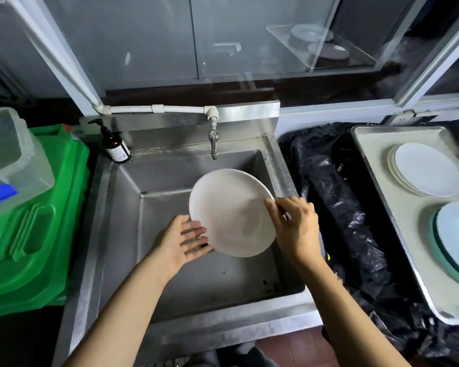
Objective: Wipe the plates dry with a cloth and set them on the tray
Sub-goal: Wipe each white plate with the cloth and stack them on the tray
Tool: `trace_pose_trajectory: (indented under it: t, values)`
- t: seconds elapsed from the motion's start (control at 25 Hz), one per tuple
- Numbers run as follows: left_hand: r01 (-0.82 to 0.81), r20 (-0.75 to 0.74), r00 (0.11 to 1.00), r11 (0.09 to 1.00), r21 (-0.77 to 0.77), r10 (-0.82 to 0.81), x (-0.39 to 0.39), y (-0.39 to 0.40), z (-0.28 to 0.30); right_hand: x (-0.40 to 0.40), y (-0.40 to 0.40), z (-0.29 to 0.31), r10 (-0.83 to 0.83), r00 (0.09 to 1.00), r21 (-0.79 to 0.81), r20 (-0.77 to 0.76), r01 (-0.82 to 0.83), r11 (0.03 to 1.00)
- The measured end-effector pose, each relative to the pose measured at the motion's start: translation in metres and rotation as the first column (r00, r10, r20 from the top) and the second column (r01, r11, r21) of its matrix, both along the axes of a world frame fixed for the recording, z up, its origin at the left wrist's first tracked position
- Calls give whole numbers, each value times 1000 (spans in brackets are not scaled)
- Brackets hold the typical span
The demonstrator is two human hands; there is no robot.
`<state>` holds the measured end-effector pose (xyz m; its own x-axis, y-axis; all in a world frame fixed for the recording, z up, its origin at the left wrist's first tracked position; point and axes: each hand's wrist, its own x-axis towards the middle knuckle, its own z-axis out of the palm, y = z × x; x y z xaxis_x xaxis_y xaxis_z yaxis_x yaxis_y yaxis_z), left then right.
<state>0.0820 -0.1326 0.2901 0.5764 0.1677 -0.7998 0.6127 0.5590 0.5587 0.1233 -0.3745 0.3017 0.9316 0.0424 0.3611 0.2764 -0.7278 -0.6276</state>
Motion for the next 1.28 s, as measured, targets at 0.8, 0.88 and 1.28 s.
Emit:
trace_pose_trajectory:
  t: [0.8,0.88,1.28]
  values:
    - [247,214,902,853,459,-376,56,-124,23,8,-138,-4,-273,861,522,-429,482,704]
    - [255,216,899,856,450,-382,70,-157,21,21,-171,-3,-299,853,519,-429,503,691]
    - [413,215,802,777,475,-558,152,-333,14,84,-345,-26,-378,753,500,-539,647,576]
